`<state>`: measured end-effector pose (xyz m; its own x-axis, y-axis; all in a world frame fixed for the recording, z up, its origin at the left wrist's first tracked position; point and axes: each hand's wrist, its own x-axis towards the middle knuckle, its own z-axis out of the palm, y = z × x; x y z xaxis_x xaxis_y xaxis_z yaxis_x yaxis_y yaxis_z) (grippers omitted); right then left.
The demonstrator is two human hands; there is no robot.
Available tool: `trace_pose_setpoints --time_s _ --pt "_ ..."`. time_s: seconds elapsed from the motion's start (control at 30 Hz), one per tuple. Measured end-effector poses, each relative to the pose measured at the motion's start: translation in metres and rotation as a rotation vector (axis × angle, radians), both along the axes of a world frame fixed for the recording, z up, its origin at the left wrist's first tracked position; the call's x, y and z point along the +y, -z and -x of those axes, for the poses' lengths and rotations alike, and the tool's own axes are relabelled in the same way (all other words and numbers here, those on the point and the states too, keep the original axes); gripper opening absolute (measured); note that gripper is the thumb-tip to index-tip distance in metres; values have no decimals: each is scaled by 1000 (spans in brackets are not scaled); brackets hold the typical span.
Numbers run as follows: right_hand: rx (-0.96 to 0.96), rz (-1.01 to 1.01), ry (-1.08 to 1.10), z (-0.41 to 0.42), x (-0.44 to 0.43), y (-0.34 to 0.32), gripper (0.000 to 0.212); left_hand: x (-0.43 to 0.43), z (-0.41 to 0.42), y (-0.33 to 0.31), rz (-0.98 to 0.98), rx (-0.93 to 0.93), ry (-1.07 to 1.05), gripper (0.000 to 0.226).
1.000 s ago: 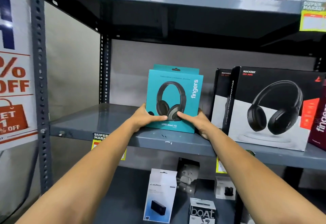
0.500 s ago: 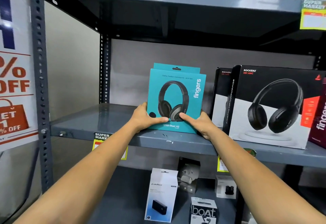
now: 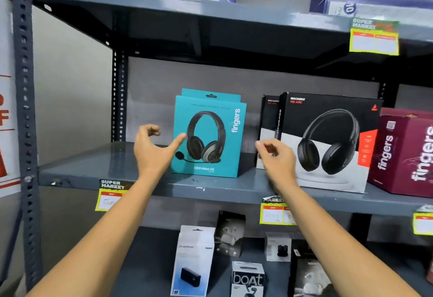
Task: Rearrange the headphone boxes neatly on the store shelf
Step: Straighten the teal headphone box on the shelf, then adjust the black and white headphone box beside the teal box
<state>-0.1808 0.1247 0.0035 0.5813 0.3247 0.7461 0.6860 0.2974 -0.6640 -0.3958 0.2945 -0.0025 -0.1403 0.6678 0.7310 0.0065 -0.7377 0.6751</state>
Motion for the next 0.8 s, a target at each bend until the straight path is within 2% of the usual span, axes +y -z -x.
trace_pose_setpoints --time_s 0.07,0.2,0.3,0.37,0.43,0.5,0.63,0.73,0.8 --pt "-28 -68 53 -17 -31 6 12 -28 -8 5 -96 -59 -29 45" --pt "-240 -112 286 -53 -90 20 17 -89 -63 19 -191 26 172 40" --pt "-397 -208 556 -89 -124 20 26 -132 -116 25 -155 176 321 51" --pt "-358 -223 627 -123 -142 19 52 -153 -148 26 -54 314 378 71" --pt "-175 -167 575 -149 -152 18 81 -161 -170 18 60 402 395 97" --pt "-2 -23 437 -165 -152 14 99 -158 -184 6 126 473 395 111" --pt "194 293 15 -188 -141 13 93 -132 -202 -3 269 599 457 121" --pt "289 325 -142 -205 -132 6 94 -118 -210 -4 394 611 584 119" --pt "287 308 -147 -214 -125 3 106 -111 -215 -5 426 613 629 114"
